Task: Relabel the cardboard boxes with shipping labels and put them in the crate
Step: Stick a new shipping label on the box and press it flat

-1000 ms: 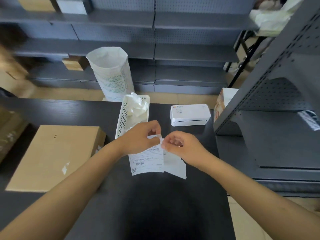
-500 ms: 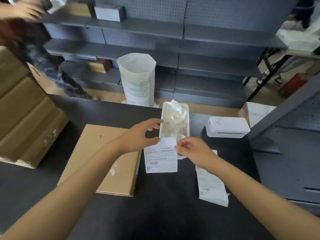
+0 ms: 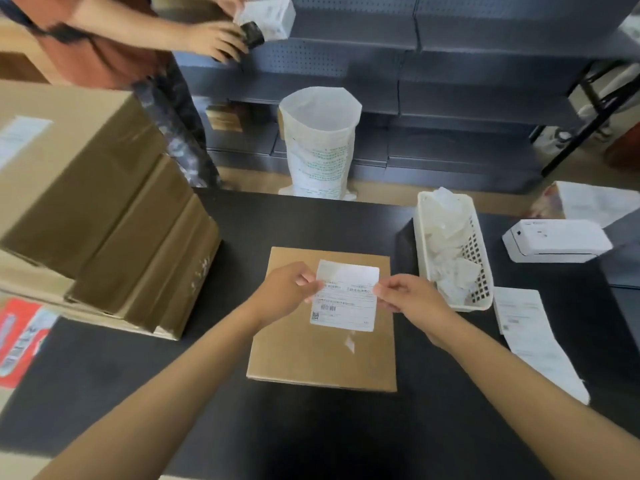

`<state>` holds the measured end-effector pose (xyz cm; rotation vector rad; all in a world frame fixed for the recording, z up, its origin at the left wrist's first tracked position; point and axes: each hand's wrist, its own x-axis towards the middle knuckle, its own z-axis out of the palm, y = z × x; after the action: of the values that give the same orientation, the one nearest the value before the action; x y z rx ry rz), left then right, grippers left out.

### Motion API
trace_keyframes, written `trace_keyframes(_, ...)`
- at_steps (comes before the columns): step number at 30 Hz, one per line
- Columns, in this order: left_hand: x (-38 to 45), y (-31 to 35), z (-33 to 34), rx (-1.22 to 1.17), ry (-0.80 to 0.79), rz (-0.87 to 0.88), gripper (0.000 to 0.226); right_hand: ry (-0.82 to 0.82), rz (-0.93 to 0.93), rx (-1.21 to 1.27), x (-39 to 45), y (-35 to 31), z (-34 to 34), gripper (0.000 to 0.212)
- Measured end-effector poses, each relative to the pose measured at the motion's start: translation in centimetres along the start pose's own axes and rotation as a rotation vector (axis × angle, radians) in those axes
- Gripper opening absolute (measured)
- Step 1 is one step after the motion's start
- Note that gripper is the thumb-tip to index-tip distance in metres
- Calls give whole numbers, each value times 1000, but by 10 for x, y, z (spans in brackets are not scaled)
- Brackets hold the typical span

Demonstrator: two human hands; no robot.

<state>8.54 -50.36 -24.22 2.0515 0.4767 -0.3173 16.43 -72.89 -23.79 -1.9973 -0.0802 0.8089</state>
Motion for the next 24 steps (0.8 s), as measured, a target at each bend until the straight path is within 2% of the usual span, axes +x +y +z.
trace_keyframes(2, 0, -7, 2, -26, 28, -22, 14, 67, 5, -69, 6, 2, 11, 6)
trace_keyframes(6, 0, -17, 12, -3, 110, -47, 9, 136, -7, -211, 18, 8, 33, 10)
trace_keyframes(11, -3, -29, 21, 109, 156, -64, 24, 155, -77, -301, 24, 16, 51, 14)
trace_keyframes(14, -5, -36, 26, 147, 139, -54, 25, 164, -96, -321, 22, 21, 56, 14)
trace_keyframes(19, -4, -38, 27, 240, 119, 11, 24, 170, -111, -328, 24, 24, 58, 9)
trace_keyframes(24, 1, -41, 31, 412, 171, 91, 28, 191, -103, -381, 26, 25, 62, 8)
